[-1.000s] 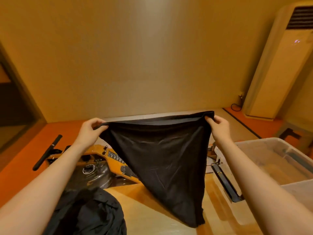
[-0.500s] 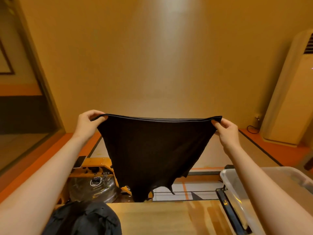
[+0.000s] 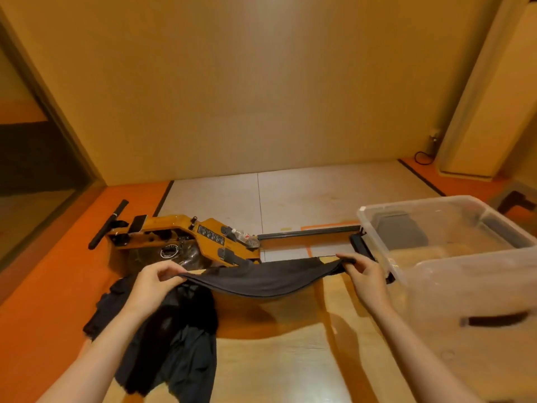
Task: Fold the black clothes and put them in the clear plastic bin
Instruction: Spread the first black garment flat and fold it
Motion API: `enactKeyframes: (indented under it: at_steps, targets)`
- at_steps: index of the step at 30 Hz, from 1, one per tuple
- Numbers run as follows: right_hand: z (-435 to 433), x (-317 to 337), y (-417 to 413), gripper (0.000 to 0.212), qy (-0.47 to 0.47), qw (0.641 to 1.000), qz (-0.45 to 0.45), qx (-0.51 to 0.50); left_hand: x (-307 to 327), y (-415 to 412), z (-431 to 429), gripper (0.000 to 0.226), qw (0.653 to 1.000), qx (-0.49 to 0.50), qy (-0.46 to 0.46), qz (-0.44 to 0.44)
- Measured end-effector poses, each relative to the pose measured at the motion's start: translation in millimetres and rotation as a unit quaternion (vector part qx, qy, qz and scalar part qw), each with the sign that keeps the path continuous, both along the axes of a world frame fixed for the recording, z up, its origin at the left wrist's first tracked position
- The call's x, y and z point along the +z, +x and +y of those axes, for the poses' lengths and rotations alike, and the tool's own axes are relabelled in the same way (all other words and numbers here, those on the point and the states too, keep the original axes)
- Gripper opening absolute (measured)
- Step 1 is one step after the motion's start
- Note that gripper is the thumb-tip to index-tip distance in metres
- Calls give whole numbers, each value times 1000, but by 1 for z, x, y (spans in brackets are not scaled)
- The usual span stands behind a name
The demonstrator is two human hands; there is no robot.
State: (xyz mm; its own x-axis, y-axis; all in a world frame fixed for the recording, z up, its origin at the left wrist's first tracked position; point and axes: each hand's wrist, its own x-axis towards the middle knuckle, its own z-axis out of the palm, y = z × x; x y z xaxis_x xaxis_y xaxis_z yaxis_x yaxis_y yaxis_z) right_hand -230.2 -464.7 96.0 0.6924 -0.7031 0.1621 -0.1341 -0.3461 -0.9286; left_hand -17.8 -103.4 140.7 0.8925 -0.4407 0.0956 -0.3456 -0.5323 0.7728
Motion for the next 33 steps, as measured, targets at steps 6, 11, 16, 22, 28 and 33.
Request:
enactKeyframes:
  at_steps: [6, 11, 16, 22, 28, 33]
  targets:
    - [36, -51, -75, 35, -36, 994, 99, 17, -54, -53, 44, 19, 998, -27, 43, 29]
    - [61, -81, -135, 30, -66, 980, 184, 20, -94, -93, 84, 22, 996, -23, 79, 21]
    - [73, -94, -171, 27, -129, 959, 248, 46, -122, -128, 107, 32, 991, -35, 126, 18]
    - [78, -109, -201, 20, -159, 931, 321, 74, -151, -166, 114, 35, 982, -37, 180, 45]
    - [64, -112, -232, 15, -216, 901, 352, 136, -166, -202, 113, 41, 980, -16, 186, 74]
    - [57, -115, -253, 13, -215, 895, 357, 160, -167, -218, 103, 36, 976, 6, 194, 98]
